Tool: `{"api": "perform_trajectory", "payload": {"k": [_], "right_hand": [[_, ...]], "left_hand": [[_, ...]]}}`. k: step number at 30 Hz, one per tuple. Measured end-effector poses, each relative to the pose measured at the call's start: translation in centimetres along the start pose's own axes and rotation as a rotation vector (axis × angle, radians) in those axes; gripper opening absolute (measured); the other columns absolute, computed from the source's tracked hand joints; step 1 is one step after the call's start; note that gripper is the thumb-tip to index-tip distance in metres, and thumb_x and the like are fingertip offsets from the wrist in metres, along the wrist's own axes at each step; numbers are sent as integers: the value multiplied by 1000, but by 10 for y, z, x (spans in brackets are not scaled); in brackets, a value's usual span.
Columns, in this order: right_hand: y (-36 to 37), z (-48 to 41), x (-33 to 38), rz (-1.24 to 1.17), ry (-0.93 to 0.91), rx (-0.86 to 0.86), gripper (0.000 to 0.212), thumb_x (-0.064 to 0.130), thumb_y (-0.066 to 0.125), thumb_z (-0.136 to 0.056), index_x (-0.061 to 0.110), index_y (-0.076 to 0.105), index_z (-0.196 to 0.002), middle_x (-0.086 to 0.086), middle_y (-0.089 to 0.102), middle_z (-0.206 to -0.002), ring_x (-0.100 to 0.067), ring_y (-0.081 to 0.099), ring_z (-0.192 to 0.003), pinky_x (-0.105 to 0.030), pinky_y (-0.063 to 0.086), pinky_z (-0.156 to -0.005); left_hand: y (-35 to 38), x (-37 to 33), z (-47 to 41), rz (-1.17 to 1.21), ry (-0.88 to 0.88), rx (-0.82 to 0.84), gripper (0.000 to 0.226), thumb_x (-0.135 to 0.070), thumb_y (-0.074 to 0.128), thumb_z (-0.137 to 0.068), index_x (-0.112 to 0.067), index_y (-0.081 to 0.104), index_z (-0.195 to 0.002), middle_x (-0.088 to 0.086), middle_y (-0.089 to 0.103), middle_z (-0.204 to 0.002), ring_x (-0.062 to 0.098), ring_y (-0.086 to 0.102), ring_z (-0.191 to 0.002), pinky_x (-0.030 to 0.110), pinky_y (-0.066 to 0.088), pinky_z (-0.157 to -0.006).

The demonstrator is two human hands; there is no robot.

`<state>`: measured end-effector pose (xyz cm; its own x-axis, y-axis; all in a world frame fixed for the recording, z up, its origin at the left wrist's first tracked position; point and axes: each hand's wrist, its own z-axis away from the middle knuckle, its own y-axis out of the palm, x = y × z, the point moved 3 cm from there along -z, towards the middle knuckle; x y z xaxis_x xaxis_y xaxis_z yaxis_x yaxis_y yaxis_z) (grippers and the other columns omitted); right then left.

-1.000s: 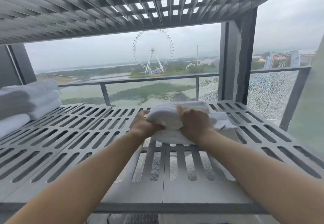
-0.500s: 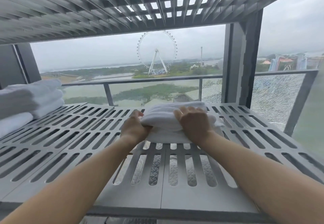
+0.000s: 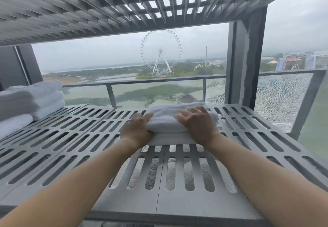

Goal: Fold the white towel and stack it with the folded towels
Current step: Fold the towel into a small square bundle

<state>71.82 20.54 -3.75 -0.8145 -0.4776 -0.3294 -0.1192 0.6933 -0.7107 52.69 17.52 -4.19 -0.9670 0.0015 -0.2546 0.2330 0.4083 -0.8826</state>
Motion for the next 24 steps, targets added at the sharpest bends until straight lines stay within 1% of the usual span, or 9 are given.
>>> {"api": "perform_trajectory", "payload": {"k": [3,7,9,12,15,17,20,22,24], "right_hand": [[-5,-3,-18,-39,124,-11,42,0,38,-87,21,52,-121,-4,60,-122,-27,56,-109,-40,40,-95],[-14,-5,-38,-24,151,51,42,-3,55,-74,18,54,-111,-3,63,-106,-25,59,-98,-36,51,-78],[-13,-3,-40,1,118,67,43,-3,56,-74,17,55,-111,-3,63,-107,-25,57,-100,-36,49,-82],[-2,2,-35,-25,95,162,40,-6,44,-79,17,56,-109,-1,64,-110,-26,57,-104,-38,46,-89],[-1,4,-40,-135,77,264,44,2,50,-78,26,55,-116,1,64,-114,-26,59,-102,-39,48,-87],[-8,5,-51,-306,88,314,53,11,60,-73,34,54,-120,3,62,-117,-24,57,-105,-35,48,-85],[-21,8,-66,-513,154,298,54,14,72,-67,32,60,-117,-1,65,-112,-22,59,-102,-29,44,-83],[-25,10,-73,-572,162,266,48,15,76,-66,27,64,-111,-2,68,-105,-22,61,-97,-32,47,-84],[-26,14,-76,-606,160,227,45,17,78,-67,25,66,-110,-3,70,-102,-20,63,-94,-31,47,-83]], "left_hand": [[-4,0,-3,97,42,-36,63,-13,58,-76,-28,43,-135,9,50,-129,28,50,-116,39,44,-95],[-1,-7,-8,148,100,41,69,1,49,-74,-26,41,-137,9,47,-134,26,47,-122,36,39,-103],[2,-10,-9,133,128,90,71,2,47,-75,-29,38,-138,9,41,-137,27,43,-124,38,36,-105],[5,-10,-12,145,144,156,68,-2,48,-78,-32,38,-138,10,35,-141,28,35,-131,40,29,-110],[4,-8,-15,200,163,182,66,-3,50,-76,-29,41,-137,10,35,-142,27,31,-133,38,25,-112],[2,-6,-13,255,170,123,65,-4,53,-74,-25,44,-135,12,38,-140,27,33,-132,37,26,-111],[-6,-6,-8,260,240,-36,68,-5,61,-69,-21,47,-133,11,41,-139,28,38,-129,38,32,-108],[-12,-13,-2,164,422,-169,63,-5,66,-64,-19,51,-125,11,45,-136,31,43,-124,45,38,-103],[-15,-24,5,6,658,-322,46,-7,69,-65,-19,54,-107,11,52,-129,31,49,-118,53,41,-98]]}}
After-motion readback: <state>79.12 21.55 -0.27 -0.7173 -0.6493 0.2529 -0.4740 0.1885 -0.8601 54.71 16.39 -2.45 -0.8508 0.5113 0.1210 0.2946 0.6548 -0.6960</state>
